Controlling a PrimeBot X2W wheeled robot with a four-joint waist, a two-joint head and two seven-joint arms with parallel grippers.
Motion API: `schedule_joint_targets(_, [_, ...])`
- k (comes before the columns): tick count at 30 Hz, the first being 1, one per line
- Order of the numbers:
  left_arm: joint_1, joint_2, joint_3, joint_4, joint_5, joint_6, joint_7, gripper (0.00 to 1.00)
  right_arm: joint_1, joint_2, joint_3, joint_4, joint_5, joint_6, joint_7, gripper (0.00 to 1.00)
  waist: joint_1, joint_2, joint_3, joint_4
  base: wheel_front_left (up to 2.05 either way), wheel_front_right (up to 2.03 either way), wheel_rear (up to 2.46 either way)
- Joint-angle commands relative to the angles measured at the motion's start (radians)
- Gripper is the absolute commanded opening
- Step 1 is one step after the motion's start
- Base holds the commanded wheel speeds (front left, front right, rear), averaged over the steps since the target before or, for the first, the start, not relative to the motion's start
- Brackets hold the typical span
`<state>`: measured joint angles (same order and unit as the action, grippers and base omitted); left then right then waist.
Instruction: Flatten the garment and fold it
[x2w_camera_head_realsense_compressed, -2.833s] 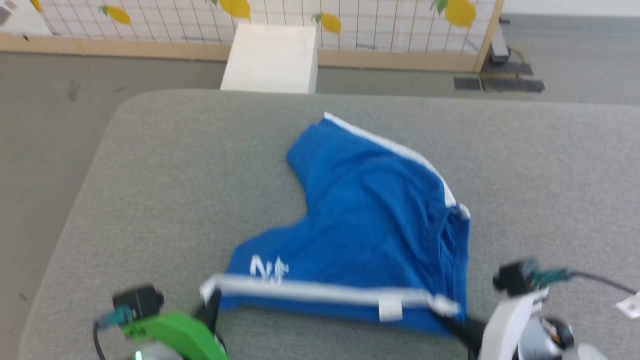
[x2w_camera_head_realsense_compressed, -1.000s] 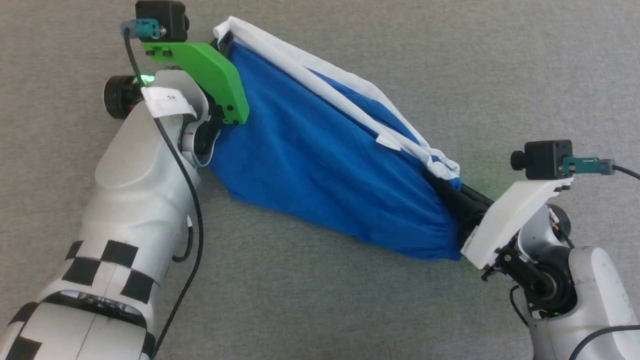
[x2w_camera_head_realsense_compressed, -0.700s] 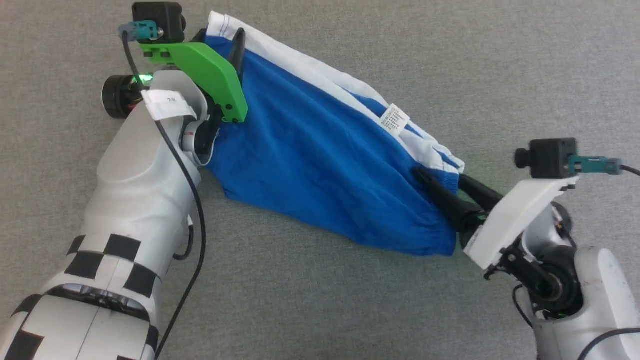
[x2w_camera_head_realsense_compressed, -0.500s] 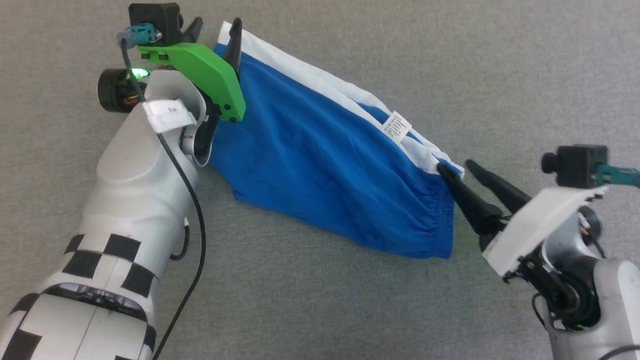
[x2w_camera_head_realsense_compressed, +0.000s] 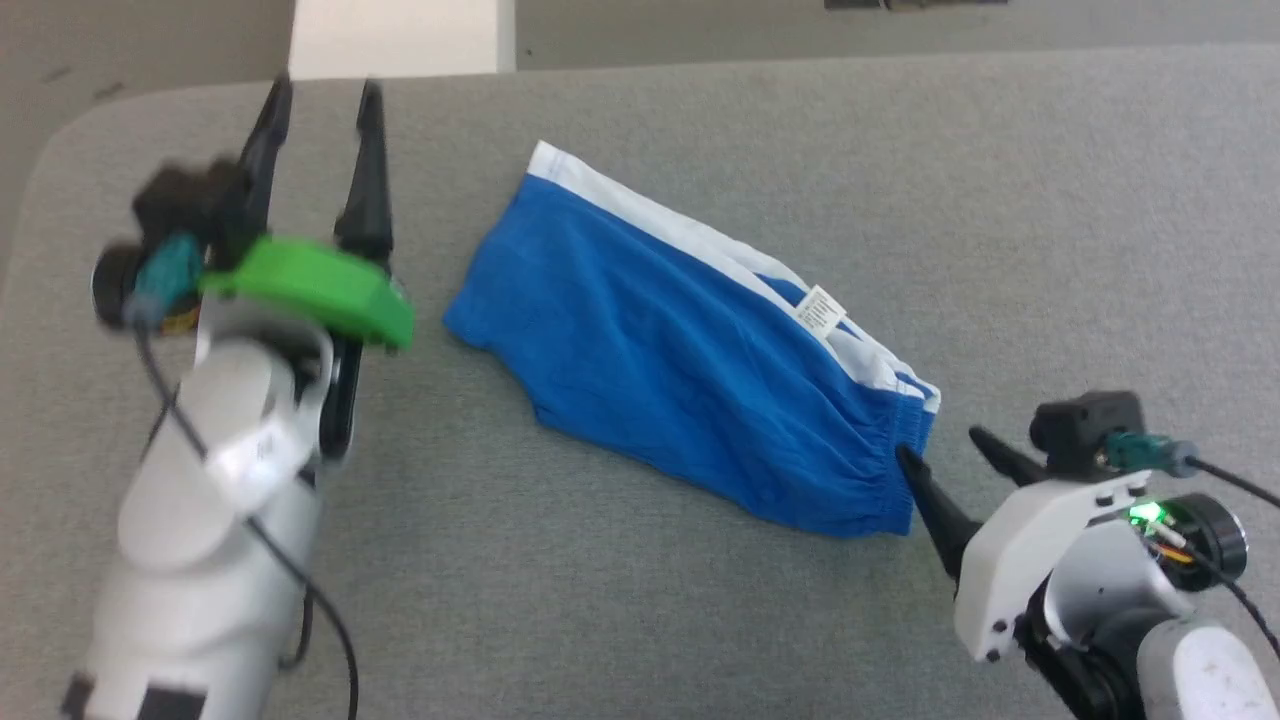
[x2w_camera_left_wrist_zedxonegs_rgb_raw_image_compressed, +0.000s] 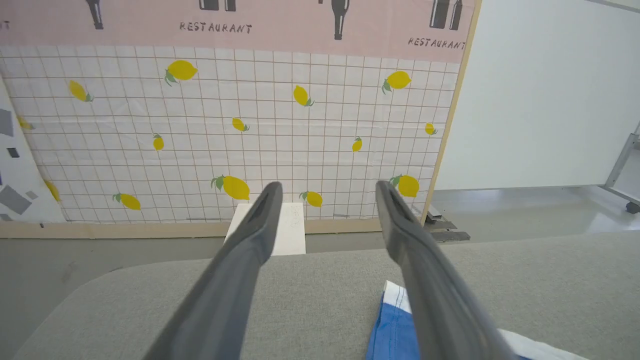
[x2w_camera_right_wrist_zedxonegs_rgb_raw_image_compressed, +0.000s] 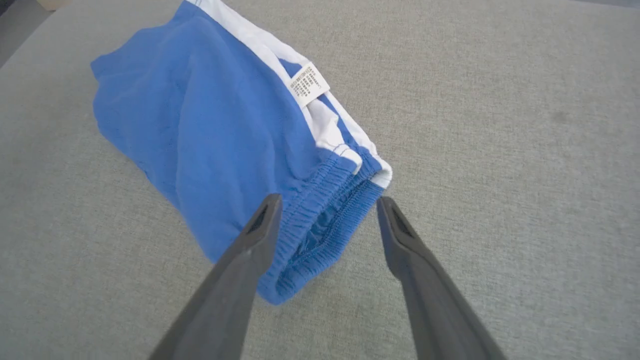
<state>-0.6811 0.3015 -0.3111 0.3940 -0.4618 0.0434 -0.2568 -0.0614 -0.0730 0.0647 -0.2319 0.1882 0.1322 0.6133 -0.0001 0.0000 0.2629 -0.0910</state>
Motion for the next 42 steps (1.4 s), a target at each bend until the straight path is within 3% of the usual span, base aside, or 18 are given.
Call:
schedule_joint_targets(1, [0.079,0.007,0.023,-0.060,0.010,0.023,-0.005,1.00,0.022,0.006,0.004,0.004,-0.026,-0.002,0.020,1.00,0.0001,0.0000,-0.055,0.045,0.00,0.00,0.00])
schedule_joint_targets(4, [0.279,0.019,0.083,-0.238,0.025,0.081,-0.005,1.00,0.052,0.019,-0.005,0.032,-0.049,-0.002,0.047,1.00,0.0001,0.0000,-0.072,0.060,0.00,0.00,0.00])
schedule_joint_targets(12, [0.555,0.006,0.154,-0.454,0.024,0.170,-0.005,1.00,0.049,0.022,-0.046,0.126,-0.039,-0.002,0.025,1.00,0.0001,0.0000,-0.066,0.091,0.00,0.00,0.00])
schedule_joint_targets(19, [0.626,-0.013,0.159,-0.507,0.014,0.177,-0.005,1.00,-0.003,0.023,-0.095,0.285,-0.032,-0.002,-0.033,1.00,0.0001,0.0000,-0.052,0.103,0.00,0.00,0.00])
schedule_joint_targets(27, [0.629,-0.024,0.134,-0.494,0.013,0.160,-0.005,1.00,-0.066,0.023,-0.052,0.448,-0.038,-0.002,-0.064,1.00,0.0001,0.0000,-0.042,0.104,0.00,0.00,0.00])
schedule_joint_targets(28, [0.628,-0.024,0.132,-0.492,0.013,0.159,-0.005,1.00,-0.070,0.023,-0.047,0.463,-0.037,-0.002,-0.056,0.65,0.0001,0.0000,-0.040,0.105,0.00,0.00,0.00])
schedule_joint_targets(29, [0.626,-0.024,0.129,-0.490,0.013,0.158,-0.005,1.00,-0.076,0.023,-0.040,0.473,-0.035,-0.002,-0.053,0.22,0.0001,0.0000,-0.038,0.106,0.00,0.00,0.00])
schedule_joint_targets(30, [0.625,-0.024,0.127,-0.488,0.014,0.157,-0.005,1.00,-0.081,0.023,-0.036,0.477,-0.033,-0.002,-0.053,0.00,0.0001,0.0000,-0.038,0.106,0.00,0.00,0.00])
schedule_joint_targets(36, [0.608,-0.022,0.113,-0.472,0.000,0.142,0.017,1.00,-0.103,0.023,-0.035,0.467,-0.024,-0.002,-0.061,0.00,0.0001,0.0000,-0.034,0.100,0.00,0.00,0.00])
schedule_joint_targets(42, [0.495,-0.030,0.074,-0.436,-0.052,0.086,0.114,1.00,-0.111,0.023,-0.043,0.426,-0.016,-0.002,-0.064,0.00,0.0001,0.0000,-0.018,0.093,0.00,0.00,0.00])
